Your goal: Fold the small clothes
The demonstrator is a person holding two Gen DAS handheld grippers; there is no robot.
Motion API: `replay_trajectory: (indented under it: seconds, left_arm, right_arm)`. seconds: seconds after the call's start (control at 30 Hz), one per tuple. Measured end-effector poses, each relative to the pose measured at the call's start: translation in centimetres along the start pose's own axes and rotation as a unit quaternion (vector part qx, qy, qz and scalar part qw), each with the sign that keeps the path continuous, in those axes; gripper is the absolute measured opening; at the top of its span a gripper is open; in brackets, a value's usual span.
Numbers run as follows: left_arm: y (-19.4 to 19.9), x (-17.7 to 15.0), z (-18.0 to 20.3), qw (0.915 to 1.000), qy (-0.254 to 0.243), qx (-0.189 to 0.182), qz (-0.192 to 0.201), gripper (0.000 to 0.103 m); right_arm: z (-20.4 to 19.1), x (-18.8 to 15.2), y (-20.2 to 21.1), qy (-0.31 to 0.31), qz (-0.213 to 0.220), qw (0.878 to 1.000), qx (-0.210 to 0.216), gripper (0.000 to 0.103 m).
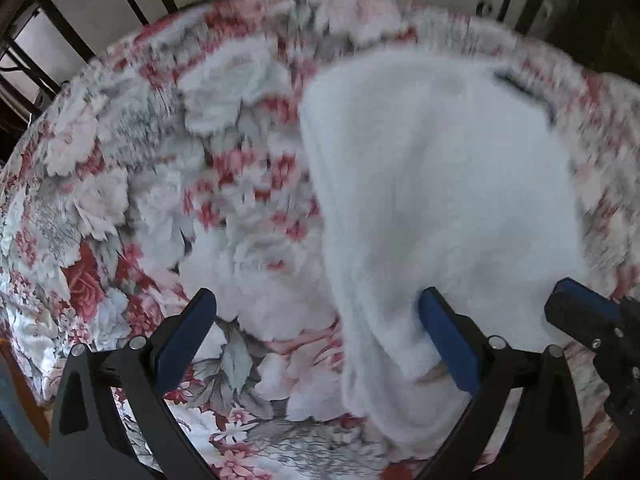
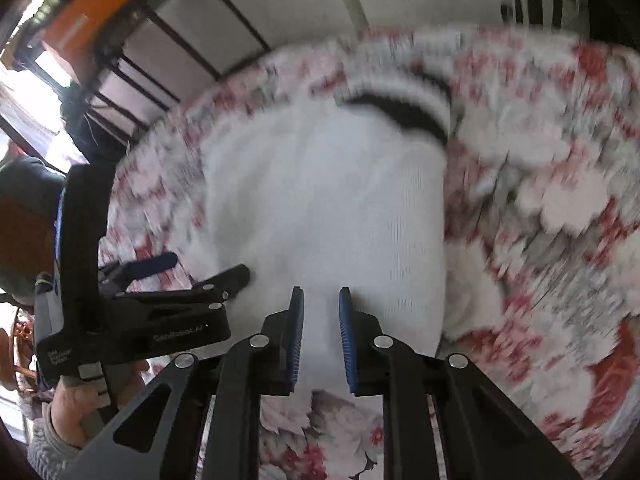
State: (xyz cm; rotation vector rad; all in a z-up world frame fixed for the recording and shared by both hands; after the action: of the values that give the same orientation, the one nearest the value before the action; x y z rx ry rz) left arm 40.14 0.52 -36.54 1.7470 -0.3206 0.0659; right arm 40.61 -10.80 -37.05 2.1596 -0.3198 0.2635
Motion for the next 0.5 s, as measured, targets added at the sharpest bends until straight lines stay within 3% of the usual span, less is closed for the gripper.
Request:
replay_trajectory:
  seconds: [0.13,0.27,0.4,0.5]
  left_arm:
    - [-2.3,-1.0,-0.9,0.9986,0.020,-0.028,-0.041,0.099]
    - [-3.3,-1.6,-1.3,0.9977,0.031,-0.030,-0.052,0.099]
    - [-3.0,-1.1,-1.4,0.9968,0.038,-0.043,-0.056,0.099]
    - [-1.4,-0.5,-1.9,0.9979,0.032,-0.040,-0.039,0.099]
  right_arm:
    - [-0.3,-1.3,-4.8,-0.007,-0.054,0.998,0.025,0.010]
    - [-0.6,-1.4,-6.6,0.005,-0.061,0.998,0.019,0.005]
    - [-0.5,-0.8,-4.8,0.001,-0.061,0.998,0.030,0.007]
    - [-1.1,0.7,-1.6,0.025,-0.017,0.999,0.029,0.010]
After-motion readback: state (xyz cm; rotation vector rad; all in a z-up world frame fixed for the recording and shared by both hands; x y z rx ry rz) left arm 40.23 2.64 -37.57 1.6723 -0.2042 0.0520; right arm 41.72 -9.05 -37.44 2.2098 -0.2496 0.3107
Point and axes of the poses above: each gripper's, at about its wrist camera, not at the fingertips, and y roughly against the way its jaws point, z to its right, x to its top, the point moved 4 cm from there along -y, roughly the way its jaws point, and after that the axes turned 8 degrees about x, right-handed, at the moved point
